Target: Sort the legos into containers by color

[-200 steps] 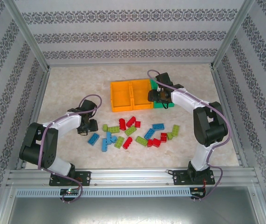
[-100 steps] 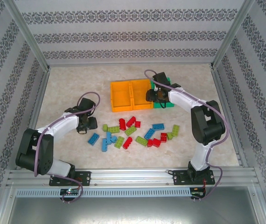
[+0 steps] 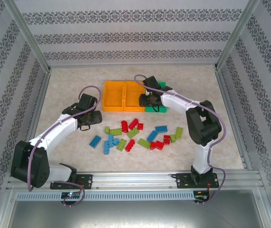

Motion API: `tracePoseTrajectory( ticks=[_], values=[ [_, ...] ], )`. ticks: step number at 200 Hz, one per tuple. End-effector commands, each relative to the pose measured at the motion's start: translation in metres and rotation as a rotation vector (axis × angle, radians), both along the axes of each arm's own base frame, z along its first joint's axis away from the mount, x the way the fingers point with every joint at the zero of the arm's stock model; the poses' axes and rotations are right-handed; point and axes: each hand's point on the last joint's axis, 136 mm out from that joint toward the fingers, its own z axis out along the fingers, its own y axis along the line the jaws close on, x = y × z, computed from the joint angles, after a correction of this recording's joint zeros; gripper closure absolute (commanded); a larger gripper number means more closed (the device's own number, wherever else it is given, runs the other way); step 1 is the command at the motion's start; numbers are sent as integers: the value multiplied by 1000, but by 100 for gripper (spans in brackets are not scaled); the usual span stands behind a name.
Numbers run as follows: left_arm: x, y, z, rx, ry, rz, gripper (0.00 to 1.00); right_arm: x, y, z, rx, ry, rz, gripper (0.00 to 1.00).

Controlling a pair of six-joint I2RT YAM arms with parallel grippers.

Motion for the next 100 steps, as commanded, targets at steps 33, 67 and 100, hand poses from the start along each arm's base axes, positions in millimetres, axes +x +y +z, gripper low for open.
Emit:
tracePoseTrajectory(
  ticks=[33,67,100],
  values=[
    [18,-37,26,-65,-73,-72,59,-1,33,4,31,-6,55,61],
    [42,-78,43,-104,-127,-170,59,-4,21,23,43,-46,23,34],
    [71,-139,61,-162,-180,-337,59,-7,-13,55,101,-115,-69,26]
  ],
)
